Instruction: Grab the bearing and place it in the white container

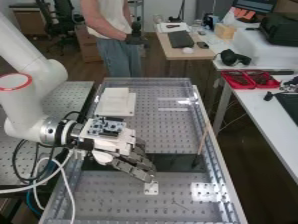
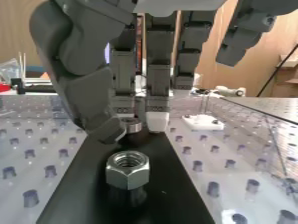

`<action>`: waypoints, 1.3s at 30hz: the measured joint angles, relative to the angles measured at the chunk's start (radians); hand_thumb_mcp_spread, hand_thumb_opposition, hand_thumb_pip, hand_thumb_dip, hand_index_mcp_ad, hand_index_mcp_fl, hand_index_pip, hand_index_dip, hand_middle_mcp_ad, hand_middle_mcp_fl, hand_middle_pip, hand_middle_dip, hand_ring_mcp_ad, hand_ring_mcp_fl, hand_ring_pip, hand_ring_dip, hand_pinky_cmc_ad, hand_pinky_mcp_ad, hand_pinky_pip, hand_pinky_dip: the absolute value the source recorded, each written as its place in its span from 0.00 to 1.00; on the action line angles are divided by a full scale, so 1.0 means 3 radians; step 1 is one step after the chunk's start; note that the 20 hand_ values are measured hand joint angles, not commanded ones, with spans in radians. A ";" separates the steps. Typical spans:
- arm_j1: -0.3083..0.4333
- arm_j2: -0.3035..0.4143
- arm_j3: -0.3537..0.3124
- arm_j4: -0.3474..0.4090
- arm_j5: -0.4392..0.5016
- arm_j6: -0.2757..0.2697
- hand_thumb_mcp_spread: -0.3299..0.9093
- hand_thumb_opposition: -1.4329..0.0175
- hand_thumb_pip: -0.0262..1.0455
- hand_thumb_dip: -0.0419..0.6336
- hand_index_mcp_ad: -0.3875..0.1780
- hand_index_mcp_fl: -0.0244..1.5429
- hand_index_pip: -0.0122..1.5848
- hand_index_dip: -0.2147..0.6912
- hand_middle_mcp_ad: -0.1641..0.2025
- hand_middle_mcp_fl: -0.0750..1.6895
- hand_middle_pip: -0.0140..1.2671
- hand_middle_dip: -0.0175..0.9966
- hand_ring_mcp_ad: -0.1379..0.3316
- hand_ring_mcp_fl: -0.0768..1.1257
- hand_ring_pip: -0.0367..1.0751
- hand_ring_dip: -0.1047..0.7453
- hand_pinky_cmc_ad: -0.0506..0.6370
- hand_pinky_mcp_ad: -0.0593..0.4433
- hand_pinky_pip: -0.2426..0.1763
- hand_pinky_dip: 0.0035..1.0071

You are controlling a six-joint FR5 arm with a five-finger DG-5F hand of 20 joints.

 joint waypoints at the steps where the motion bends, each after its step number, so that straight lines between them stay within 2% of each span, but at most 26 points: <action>1: -0.0001 0.0001 -0.0002 0.0001 0.0001 0.0000 0.73 0.41 0.57 0.53 0.48 0.25 0.75 0.26 0.53 0.37 0.51 0.87 0.37 0.26 0.24 0.84 0.51 0.57 0.40 0.17; 11: 0.0004 0.0004 -0.0045 0.0094 0.0017 -0.0038 0.74 0.40 0.57 0.53 0.48 0.25 0.79 0.24 0.49 0.38 0.50 0.85 0.37 0.28 0.24 0.84 0.51 0.58 0.40 0.17; 17: 0.0010 0.0000 -0.0068 0.0184 0.0026 -0.0054 0.76 0.35 0.55 0.50 0.36 0.27 0.83 0.24 0.49 0.44 0.50 0.81 0.36 0.33 0.26 0.83 0.52 0.57 0.40 0.17; 19: 0.0009 0.0001 -0.0079 0.0221 0.0025 -0.0046 0.76 0.34 0.49 0.51 0.39 0.30 0.85 0.24 0.49 0.46 0.50 0.81 0.37 0.35 0.26 0.84 0.53 0.58 0.42 0.17; 25: 0.0009 0.0006 -0.0090 0.0261 0.0025 -0.0025 0.76 0.32 0.49 0.49 0.39 0.32 0.85 0.24 0.48 0.55 0.55 0.81 0.36 0.39 0.26 0.84 0.56 0.57 0.44 0.18; 27: 0.0010 0.0009 -0.0088 0.0257 0.0028 -0.0018 0.77 0.33 0.49 0.45 0.39 0.33 0.85 0.24 0.49 0.55 0.56 0.82 0.36 0.41 0.26 0.84 0.55 0.58 0.48 0.18; 30: 0.0014 0.0014 -0.0085 0.0254 0.0038 0.0003 0.80 0.32 0.49 0.43 0.39 0.34 0.85 0.24 0.49 0.56 0.56 0.82 0.37 0.41 0.25 0.84 0.58 0.58 0.48 0.17; 32: 0.0017 0.0023 -0.0083 0.0255 0.0040 0.0006 0.81 0.32 0.49 0.43 0.39 0.40 0.85 0.25 0.50 0.56 0.56 0.81 0.36 0.42 0.25 0.84 0.58 0.58 0.48 0.17; 33: 0.0019 0.0033 -0.0083 0.0252 0.0039 0.0005 0.81 0.32 0.49 0.43 0.36 0.40 0.85 0.25 0.50 0.56 0.56 0.81 0.36 0.42 0.25 0.84 0.58 0.57 0.48 0.17; 39: 0.0036 0.0126 -0.0086 0.0260 0.0056 0.0021 0.81 0.32 0.49 0.43 0.36 0.40 0.85 0.25 0.50 0.55 0.56 0.81 0.36 0.42 0.26 0.85 0.58 0.58 0.50 0.18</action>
